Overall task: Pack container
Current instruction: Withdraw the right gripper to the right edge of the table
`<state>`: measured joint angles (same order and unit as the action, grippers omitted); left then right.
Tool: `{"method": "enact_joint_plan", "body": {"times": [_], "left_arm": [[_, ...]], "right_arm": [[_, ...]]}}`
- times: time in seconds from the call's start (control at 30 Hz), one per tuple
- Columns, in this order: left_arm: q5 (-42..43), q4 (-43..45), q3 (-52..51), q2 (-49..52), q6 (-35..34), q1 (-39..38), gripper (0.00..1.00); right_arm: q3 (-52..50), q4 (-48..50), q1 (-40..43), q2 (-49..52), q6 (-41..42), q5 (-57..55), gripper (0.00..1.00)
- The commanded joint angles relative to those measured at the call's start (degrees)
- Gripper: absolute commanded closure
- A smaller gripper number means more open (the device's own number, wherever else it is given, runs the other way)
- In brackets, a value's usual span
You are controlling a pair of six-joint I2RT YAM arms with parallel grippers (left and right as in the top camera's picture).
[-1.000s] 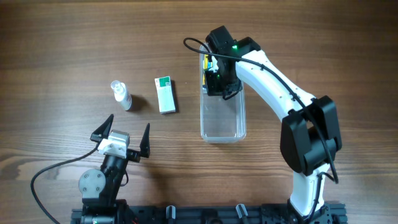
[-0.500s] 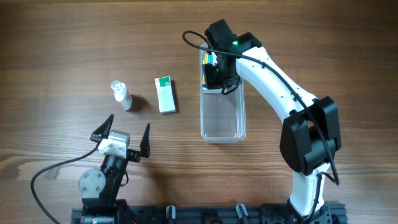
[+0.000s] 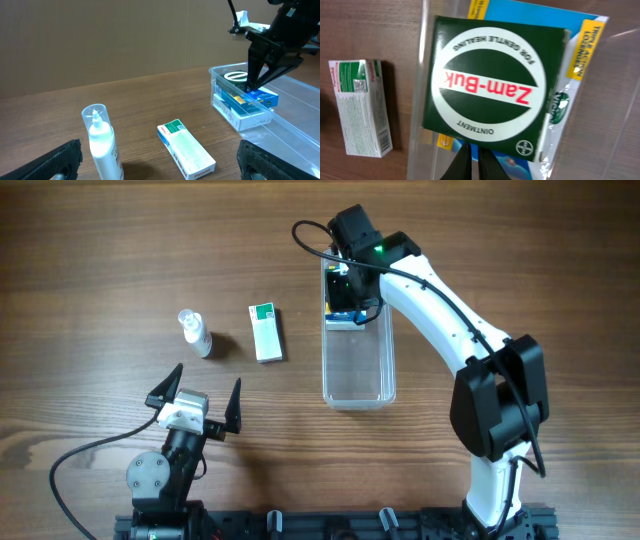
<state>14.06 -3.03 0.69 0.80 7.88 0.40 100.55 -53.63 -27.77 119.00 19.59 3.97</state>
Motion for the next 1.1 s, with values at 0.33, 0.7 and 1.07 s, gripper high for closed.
{"method": "enact_joint_plan", "body": {"times": [0.33,0.7,1.07], "left_arm": [[0.5,0.0,-0.3,0.0,0.1,0.3,0.0],[0.5,0.0,-0.3,0.0,0.1,0.3,0.0],[0.5,0.0,-0.3,0.0,0.1,0.3,0.0]], "right_arm": [[12.9,-14.6,3.5,-14.6,1.4,3.3,0.12],[6.4,-27.7,46.0,-22.2,17.3,-5.4,0.0],[4.7,-26.9,51.7,-19.7,17.5,-8.2,0.0]]}}
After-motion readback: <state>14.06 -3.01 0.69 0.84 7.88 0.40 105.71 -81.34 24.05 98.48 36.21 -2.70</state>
